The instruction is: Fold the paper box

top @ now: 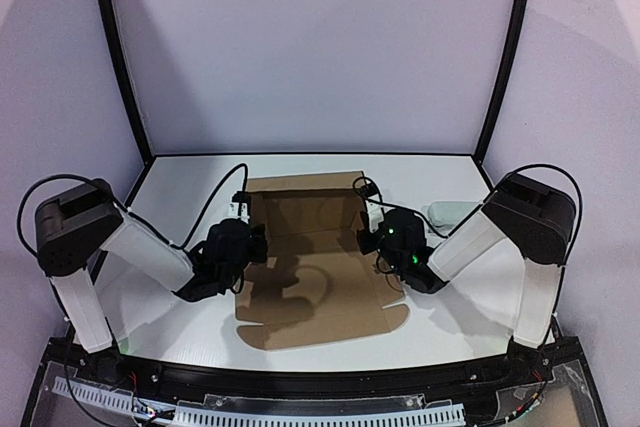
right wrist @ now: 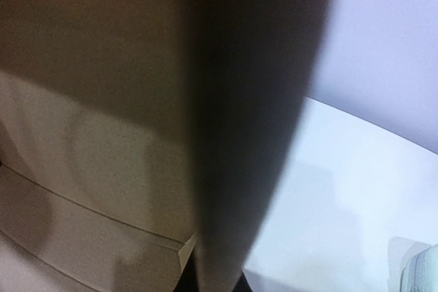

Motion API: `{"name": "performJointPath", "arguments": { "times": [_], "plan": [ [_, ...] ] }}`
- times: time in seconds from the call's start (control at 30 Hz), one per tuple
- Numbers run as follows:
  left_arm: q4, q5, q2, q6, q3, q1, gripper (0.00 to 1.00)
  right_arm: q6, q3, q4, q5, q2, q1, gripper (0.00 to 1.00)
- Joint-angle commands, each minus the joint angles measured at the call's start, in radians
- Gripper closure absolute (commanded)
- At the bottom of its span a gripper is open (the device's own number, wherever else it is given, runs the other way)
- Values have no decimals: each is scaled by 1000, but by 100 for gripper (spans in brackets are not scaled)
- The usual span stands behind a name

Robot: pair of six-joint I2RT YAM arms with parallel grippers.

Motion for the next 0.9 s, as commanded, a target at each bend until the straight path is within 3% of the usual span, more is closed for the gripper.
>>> {"name": "performJointPath", "arguments": {
  "times": [0.0,0.17,0.3,0.43,0.57,0.7,0.77,0.87],
  "plan": [
    [13,-89,0,-9,8,-8,62,-57,-20,-118,-131,-8,19,100],
    [32,-138,21,50,34,-6,59,-61,-24,-123,-163,-6,19,100],
    [42,-240,65,107,66,-6,70,-64,-27,-121,-174,-6,19,100],
    [31,-376,108,132,107,-6,95,-66,-30,-124,-157,-11,19,100],
    [-32,-519,128,127,142,-5,99,-72,-31,-129,-140,-15,19,100],
    [-172,-508,118,64,160,-4,99,-67,-27,-134,-130,-16,19,100],
    [-221,-453,102,35,173,-5,91,-60,-19,-142,-136,-16,19,100],
    [-246,-345,62,23,157,-9,51,-49,-6,-165,-138,-22,19,100]
  ]
}}
